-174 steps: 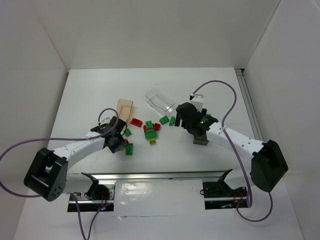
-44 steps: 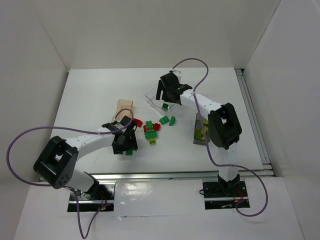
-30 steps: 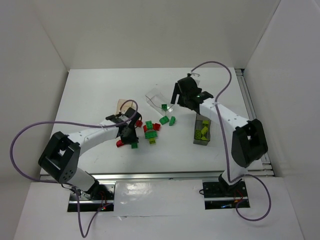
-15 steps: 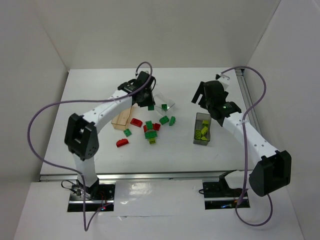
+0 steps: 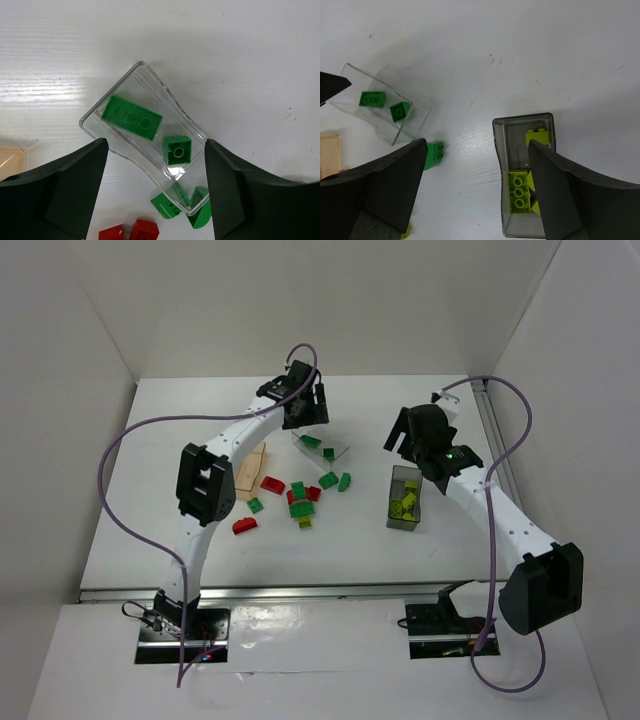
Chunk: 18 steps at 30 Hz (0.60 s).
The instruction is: Sort the legos into containers by color
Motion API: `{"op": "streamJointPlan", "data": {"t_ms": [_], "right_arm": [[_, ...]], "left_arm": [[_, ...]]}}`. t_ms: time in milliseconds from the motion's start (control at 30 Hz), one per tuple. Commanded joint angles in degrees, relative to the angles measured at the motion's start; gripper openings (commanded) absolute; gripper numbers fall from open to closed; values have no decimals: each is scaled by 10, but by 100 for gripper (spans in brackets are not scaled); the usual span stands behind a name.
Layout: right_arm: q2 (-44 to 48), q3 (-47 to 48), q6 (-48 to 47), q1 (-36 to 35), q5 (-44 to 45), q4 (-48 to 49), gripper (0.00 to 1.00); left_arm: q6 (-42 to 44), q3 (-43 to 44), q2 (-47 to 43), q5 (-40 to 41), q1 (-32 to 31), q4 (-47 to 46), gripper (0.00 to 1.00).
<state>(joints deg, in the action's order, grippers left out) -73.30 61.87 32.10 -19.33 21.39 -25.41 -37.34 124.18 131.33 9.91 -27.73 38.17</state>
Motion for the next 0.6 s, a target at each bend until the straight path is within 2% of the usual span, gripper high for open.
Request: {"op": "streamJointPlan", "data": {"t_ms": [0,67,133,167,200,233,367,400,433,567], "right_arm": [[19,14,2,3,-2,-16,89],[14,14,2,3,-8,-10,89],[14,9,2,3,-13,-10,89],[14,9,2,3,-13,-4,89],[14,4,2,3,-20,-4,89],[14,4,2,3,-20,1,89],[9,-2,2,-2,-20,6,89],[3,-2,2,-2,-20,6,89],[3,-7,2,-2,-25,12,89],[-11,-7,7,-7,-31,23,89]], "left_arm": [[12,-6,-16,-9,0,9,87],[6,-36,-56,10,-5,9,83],[-4,-97,-93,26,-5,9,75],[-11,-127,-143,40,-5,9,73],[-17,-160,-168,47,-5,9,71],[-17,-229,-193,53,-10,-7,69],[-35,-390,-294,95,-23,-20,72],[-48,-415,-309,95,-23,-20,82],[-55,-458,-330,95,-29,-20,86],[-105,-545,-363,152,-51,-25,83]]}}
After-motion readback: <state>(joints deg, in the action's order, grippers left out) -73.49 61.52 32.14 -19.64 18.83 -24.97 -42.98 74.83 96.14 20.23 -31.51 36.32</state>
